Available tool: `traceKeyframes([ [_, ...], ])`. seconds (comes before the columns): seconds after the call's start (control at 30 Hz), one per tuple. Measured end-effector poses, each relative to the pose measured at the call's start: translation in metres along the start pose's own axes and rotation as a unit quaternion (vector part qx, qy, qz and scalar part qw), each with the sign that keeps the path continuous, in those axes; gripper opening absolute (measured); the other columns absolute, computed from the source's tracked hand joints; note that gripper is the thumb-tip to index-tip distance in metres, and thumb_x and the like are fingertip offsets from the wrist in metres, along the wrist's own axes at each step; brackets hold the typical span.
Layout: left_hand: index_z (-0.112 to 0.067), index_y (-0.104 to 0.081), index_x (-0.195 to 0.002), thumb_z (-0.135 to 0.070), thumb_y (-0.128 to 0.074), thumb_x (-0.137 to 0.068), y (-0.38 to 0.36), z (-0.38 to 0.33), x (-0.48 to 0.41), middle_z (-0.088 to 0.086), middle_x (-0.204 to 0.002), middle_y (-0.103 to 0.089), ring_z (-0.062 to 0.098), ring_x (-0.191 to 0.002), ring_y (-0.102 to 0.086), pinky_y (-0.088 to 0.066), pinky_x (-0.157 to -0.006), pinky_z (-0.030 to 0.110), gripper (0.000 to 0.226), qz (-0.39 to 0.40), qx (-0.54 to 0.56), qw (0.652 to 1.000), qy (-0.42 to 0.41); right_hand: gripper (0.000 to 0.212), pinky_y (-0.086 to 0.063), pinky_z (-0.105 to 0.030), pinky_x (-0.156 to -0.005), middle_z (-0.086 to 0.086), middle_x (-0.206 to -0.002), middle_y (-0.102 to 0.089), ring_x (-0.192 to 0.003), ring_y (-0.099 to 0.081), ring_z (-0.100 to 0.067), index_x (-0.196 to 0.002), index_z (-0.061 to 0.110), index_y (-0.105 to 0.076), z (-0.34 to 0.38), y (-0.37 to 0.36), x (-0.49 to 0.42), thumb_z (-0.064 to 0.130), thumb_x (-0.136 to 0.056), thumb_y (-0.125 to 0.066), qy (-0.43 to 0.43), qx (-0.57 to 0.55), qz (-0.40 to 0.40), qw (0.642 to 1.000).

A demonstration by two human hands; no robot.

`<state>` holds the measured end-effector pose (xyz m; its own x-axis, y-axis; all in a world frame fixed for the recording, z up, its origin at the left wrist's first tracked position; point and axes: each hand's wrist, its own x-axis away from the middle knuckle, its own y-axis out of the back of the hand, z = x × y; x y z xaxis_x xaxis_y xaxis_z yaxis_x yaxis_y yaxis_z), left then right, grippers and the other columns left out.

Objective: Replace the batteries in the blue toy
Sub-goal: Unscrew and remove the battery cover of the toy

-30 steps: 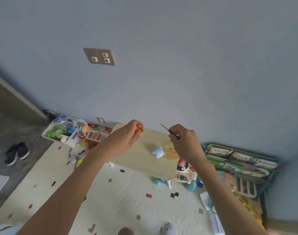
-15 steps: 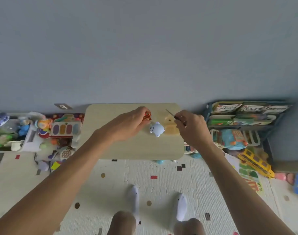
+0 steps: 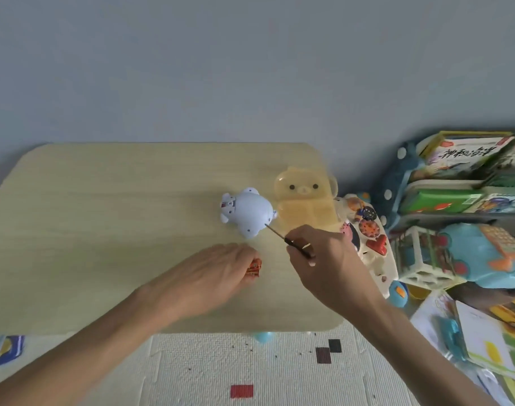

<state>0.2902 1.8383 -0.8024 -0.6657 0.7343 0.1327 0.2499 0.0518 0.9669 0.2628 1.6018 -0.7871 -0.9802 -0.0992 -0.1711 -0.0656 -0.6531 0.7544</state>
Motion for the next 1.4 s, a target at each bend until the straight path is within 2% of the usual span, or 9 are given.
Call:
traceKeyframes([
  [0.07,-0.021,-0.057,-0.106,-0.042,-0.046,-0.106,-0.024,0.004,-0.003,-0.007,-0.088,-0.062,0.013,-0.076,-0.061,-0.039,-0.073,0.023,0.024,-0.069,-0.045,0.996,-0.030,0.009,-0.058,-0.043,-0.062,0.001,-0.075,-0.074,-0.066,-0.069,-0.022,-0.096,0.016,-0.072,-0.015,-0.018,0.007,0.010,-0.089,-0.071,0.030,0.000,-0.010,0.999],
  [0.17,-0.020,-0.058,-0.107,-0.044,-0.040,-0.103,-0.041,0.011,-0.005,-0.007,-0.091,-0.061,0.012,-0.080,-0.058,-0.039,-0.081,0.028,0.030,-0.129,-0.069,0.988,-0.054,0.009,-0.059,-0.043,-0.061,0.004,-0.075,-0.075,-0.066,-0.070,-0.022,-0.096,0.020,-0.073,-0.028,-0.034,0.017,0.014,-0.088,-0.072,0.053,0.006,-0.042,0.998],
  [0.43,-0.025,-0.052,-0.126,-0.059,-0.027,-0.107,-0.043,0.022,-0.002,-0.006,-0.123,-0.053,0.015,-0.107,-0.052,-0.047,-0.095,0.033,0.047,-0.104,-0.072,0.991,-0.034,0.011,-0.060,-0.044,-0.061,0.007,-0.078,-0.077,-0.068,-0.072,-0.022,-0.097,0.021,-0.075,-0.035,-0.039,0.024,0.016,-0.087,-0.075,0.105,0.060,-0.078,0.990],
  [0.77,-0.025,-0.059,-0.132,-0.067,-0.059,-0.096,-0.040,0.040,-0.003,-0.014,-0.125,-0.052,0.011,-0.117,-0.055,-0.045,-0.102,0.028,0.056,-0.129,0.038,0.988,-0.082,0.011,-0.059,-0.041,-0.060,0.009,-0.081,-0.077,-0.067,-0.068,-0.015,-0.099,0.021,-0.075,-0.037,-0.039,0.034,0.016,-0.089,-0.075,0.117,0.061,-0.080,0.988],
  [0.93,-0.026,-0.067,-0.126,-0.066,-0.065,-0.091,-0.046,0.032,0.000,-0.017,-0.117,-0.057,0.004,-0.113,-0.057,-0.049,-0.096,0.026,0.053,-0.184,0.098,0.976,-0.058,0.011,-0.059,-0.039,-0.060,0.012,-0.081,-0.076,-0.066,-0.066,-0.012,-0.098,0.025,-0.074,-0.036,-0.039,0.034,0.023,-0.088,-0.071,0.107,0.053,-0.082,0.989],
  [1.07,-0.028,-0.066,-0.125,-0.070,-0.064,-0.090,-0.047,0.026,0.002,-0.017,-0.116,-0.057,0.004,-0.111,-0.059,-0.052,-0.092,0.029,0.055,-0.207,0.088,0.974,-0.040,0.015,-0.055,-0.028,-0.061,0.013,-0.079,-0.077,-0.072,-0.065,-0.011,-0.097,0.023,-0.076,-0.035,-0.037,0.035,0.014,-0.086,-0.080,0.109,0.059,-0.081,0.989],
  [1.23,-0.030,-0.067,-0.126,-0.073,-0.069,-0.085,-0.037,0.025,0.011,-0.022,-0.119,-0.058,-0.006,-0.109,-0.061,-0.053,-0.090,0.023,0.059,-0.216,0.120,0.968,-0.033,0.013,-0.053,-0.021,-0.061,0.017,-0.076,-0.075,-0.061,-0.064,-0.009,-0.096,0.026,-0.077,-0.032,-0.026,0.029,0.017,-0.086,-0.079,0.101,0.049,-0.092,0.989],
  [1.33,-0.027,-0.072,-0.121,-0.064,-0.077,-0.079,-0.013,0.040,0.009,-0.019,-0.113,-0.067,0.002,-0.107,-0.065,-0.049,-0.088,0.016,0.056,-0.289,0.179,0.941,-0.007,0.013,-0.053,-0.017,-0.063,0.025,-0.072,-0.071,-0.066,-0.069,-0.010,-0.098,0.027,-0.080,-0.017,-0.008,0.014,0.023,-0.088,-0.074,0.094,0.012,-0.086,0.992],
  [1.4,-0.028,-0.067,-0.130,-0.070,-0.079,-0.070,0.007,0.067,-0.003,-0.018,-0.118,-0.066,0.007,-0.113,-0.063,-0.047,-0.088,0.017,0.074,-0.290,0.212,0.932,0.054,0.017,-0.055,-0.018,-0.064,0.021,-0.070,-0.072,-0.066,-0.073,-0.008,-0.102,0.028,-0.080,-0.007,0.005,-0.005,0.026,-0.092,-0.067,0.087,-0.016,-0.069,0.994],
])
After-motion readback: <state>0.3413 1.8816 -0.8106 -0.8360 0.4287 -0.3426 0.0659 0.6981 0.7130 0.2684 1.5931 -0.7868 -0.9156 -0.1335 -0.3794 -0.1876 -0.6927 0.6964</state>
